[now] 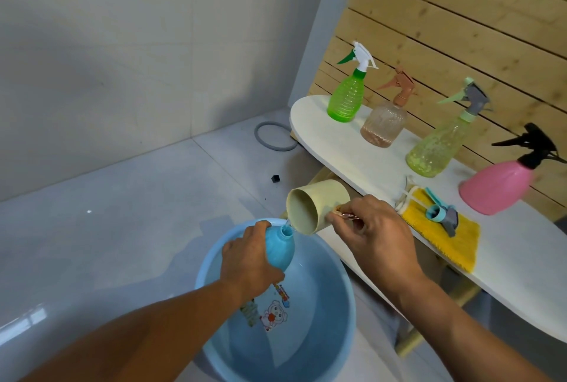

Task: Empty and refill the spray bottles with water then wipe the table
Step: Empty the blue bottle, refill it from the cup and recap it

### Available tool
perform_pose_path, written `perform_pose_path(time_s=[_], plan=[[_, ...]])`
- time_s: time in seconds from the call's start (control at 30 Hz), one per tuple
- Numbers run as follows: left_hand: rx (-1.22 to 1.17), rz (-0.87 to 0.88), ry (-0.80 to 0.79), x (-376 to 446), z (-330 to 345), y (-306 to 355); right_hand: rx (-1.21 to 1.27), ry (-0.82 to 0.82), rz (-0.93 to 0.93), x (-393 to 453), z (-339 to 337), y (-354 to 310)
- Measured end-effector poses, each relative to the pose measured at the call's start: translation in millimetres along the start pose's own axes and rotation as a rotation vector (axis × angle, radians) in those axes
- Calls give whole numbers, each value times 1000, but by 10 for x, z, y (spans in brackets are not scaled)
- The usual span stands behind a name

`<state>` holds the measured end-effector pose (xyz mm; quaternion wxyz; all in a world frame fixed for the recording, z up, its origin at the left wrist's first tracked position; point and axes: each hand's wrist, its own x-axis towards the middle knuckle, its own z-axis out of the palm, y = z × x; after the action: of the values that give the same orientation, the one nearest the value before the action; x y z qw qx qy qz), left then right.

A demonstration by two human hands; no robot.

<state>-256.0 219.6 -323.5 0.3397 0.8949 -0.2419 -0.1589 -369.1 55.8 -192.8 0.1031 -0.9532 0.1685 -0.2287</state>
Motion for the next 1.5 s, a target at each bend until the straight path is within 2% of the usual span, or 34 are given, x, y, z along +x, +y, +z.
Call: perform_pose_path(time_s=[0.33,0.83,0.9,0.97,1.1,1.23,1.37,1.5], plan=[[-13,3,3,1,13,-6,-106,46,-92,-14,-7,-27],[-54,-1,-20,83,83,-53,-270,170,-483,-79,126,40],[-70,-10,-25,98,96,-69,-208,162,-411,-89,198,45],[-87,-25,-30,118,122,-97,-92,120,-191,-89,301,57],[-145,-81,-47,129,180,-247,124,-68,318,-94,730,273],[-156,-93,-38,186,177,-427,173,-305,603,-181,1253,583],[-155,-78,-39,296,109,-516,127,-504,668,-351,1775,776],[-156,-64,-57,447,60,-569,32,-635,579,-462,2175,833]])
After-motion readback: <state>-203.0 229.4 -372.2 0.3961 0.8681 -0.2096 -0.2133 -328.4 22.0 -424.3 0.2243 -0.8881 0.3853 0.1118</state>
